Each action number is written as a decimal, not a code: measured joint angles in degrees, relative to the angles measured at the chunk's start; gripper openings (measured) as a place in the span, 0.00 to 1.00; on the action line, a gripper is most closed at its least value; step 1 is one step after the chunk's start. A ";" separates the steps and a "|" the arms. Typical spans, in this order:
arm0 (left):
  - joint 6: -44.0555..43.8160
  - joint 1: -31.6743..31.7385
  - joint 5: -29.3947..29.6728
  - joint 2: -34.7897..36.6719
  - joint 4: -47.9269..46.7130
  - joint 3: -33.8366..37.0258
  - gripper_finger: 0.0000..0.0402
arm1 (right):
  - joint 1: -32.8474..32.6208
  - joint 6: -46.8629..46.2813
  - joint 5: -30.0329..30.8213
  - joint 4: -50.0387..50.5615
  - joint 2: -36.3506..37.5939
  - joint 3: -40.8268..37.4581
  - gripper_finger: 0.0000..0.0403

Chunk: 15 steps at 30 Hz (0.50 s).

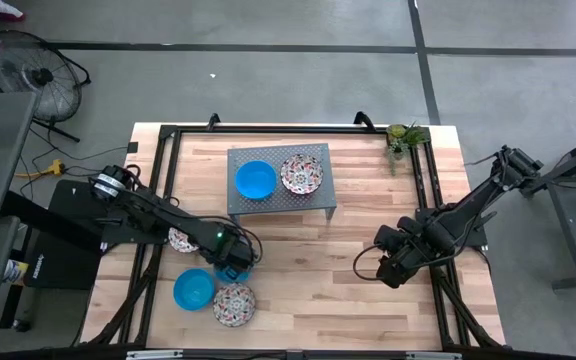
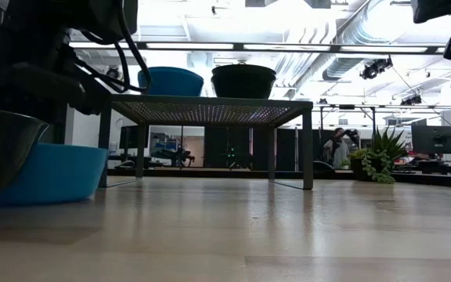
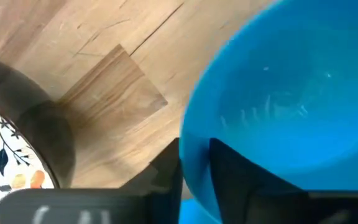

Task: Pick & Place Mini bowls
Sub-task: Stack the blue bowl on top of the blue bowls on the shelf

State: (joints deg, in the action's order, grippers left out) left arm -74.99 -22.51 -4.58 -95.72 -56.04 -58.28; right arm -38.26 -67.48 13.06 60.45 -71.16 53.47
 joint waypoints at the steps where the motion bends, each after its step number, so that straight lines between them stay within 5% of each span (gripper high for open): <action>1: -0.01 -0.01 -0.10 0.00 -0.01 0.00 0.14 | 0.00 0.00 0.00 0.00 0.00 0.00 0.47; 6: 1.03 -0.01 -0.46 0.26 0.42 -0.36 0.02 | 0.00 0.00 0.02 -0.13 0.00 0.00 0.47; 15: 5.45 2.21 0.64 0.12 -4.27 -3.60 0.01 | 0.00 0.03 0.03 -0.41 0.00 0.00 0.47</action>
State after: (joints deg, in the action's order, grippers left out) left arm -69.54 -20.30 -3.94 -95.60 -60.31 -61.88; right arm -38.26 -67.45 13.09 60.04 -71.16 53.47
